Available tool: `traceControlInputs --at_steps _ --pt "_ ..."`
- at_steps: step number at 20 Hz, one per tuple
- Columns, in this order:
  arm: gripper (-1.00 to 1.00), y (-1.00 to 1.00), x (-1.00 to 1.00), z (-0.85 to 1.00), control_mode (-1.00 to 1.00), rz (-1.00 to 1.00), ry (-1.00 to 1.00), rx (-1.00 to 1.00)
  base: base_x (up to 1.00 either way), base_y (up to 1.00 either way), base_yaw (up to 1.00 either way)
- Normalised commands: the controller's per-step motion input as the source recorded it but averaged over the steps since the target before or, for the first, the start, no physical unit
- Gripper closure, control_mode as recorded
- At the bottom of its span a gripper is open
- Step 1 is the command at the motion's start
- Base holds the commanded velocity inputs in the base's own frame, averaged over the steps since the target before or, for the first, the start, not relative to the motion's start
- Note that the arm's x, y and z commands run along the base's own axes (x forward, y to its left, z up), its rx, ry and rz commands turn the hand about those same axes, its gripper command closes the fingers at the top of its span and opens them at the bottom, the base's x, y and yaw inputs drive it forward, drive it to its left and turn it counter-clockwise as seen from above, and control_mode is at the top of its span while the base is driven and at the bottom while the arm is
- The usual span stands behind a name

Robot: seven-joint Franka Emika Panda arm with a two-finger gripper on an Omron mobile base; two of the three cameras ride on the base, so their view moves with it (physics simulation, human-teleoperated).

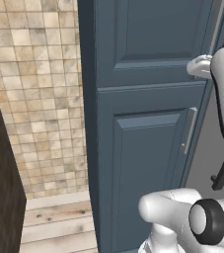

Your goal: Move the oil and vinegar bottle and shaker from the cabinet to the dining counter.

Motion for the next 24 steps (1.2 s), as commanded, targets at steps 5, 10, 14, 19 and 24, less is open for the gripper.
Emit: traceControlInputs --at_steps 5,10,14,19,24 --pt "-1.0 -0.11 0.0 0.26 -1.0 0.07 -0.16 -0.01 0.0 0.0 0.0" --pt "-1.0 -0.02 0.06 0.35 -1.0 0.02 -0.16 0.0 0.0 0.0 0.0" --pt "-1.0 0.0 0.12 0.38 -1.0 -0.03 -0.01 -0.06 0.0 0.0 0.0" --pt "-1.0 0.0 0.11 0.35 -1.0 -0.09 0.08 -0.09 0.0 0.0 0.0" --pt "-1.0 -0.11 0.23 0.22 -1.0 -0.07 0.06 -0.06 0.0 0.0 0.0"
